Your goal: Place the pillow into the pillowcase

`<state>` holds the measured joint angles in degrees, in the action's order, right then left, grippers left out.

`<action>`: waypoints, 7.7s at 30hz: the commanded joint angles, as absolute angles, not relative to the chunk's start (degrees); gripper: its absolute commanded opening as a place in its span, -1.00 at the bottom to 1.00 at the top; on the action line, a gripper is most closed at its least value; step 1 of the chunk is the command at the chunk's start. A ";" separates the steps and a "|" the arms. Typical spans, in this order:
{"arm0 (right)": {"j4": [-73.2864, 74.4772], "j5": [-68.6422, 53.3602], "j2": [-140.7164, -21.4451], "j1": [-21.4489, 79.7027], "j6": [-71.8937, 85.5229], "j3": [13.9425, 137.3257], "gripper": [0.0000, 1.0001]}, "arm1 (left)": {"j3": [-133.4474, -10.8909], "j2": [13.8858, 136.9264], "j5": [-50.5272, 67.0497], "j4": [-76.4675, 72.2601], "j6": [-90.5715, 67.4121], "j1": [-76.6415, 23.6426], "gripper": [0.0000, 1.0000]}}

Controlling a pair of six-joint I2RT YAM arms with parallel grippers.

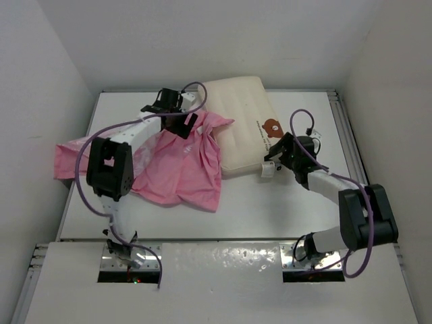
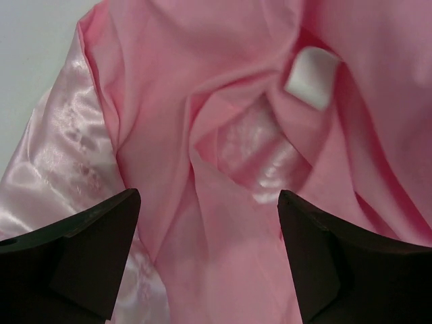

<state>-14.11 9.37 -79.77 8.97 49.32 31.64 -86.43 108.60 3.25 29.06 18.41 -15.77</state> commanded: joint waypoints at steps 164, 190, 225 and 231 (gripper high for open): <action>1.84 -8.05 -94.83 43.59 -22.68 60.12 0.98 | -95.55 103.01 -1.85 48.25 21.10 -10.63 0.45; -9.31 -3.24 -101.51 35.95 4.72 68.98 -1.00 | -86.90 101.08 1.12 47.36 34.17 -12.48 -1.00; -26.80 5.27 -106.00 26.36 32.34 72.69 -1.00 | -94.57 102.39 27.08 60.84 46.94 -18.72 -1.00; -27.68 5.19 -110.39 29.88 35.59 71.90 -1.00 | -95.36 103.27 38.82 57.23 42.47 -22.41 -1.00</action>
<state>-18.06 4.12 -110.80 27.44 31.16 71.64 -94.43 104.25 29.74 60.03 46.06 -19.42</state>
